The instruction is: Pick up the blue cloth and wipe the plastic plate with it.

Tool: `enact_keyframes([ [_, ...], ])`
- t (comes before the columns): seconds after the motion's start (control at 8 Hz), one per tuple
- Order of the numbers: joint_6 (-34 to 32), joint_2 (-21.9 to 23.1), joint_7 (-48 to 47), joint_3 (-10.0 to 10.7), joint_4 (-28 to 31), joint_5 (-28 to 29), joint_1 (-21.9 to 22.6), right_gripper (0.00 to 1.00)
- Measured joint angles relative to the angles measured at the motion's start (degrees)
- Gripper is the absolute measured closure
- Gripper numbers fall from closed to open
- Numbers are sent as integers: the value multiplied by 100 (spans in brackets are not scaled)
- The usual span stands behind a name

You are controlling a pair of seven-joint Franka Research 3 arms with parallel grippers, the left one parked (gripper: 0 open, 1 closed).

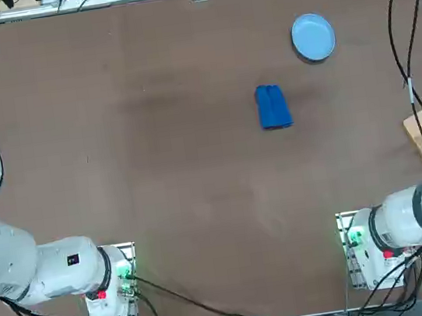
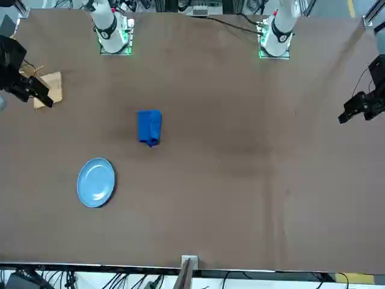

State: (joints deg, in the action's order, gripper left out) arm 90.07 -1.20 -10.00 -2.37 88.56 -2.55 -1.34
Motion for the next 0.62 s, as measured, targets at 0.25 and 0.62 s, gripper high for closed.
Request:
enact_keyframes([
  [0.25, 0, 0, -19, 0, 0, 0, 1, 0],
  [0.62, 121, -34, -73, -148, 11, 34, 15, 0],
])
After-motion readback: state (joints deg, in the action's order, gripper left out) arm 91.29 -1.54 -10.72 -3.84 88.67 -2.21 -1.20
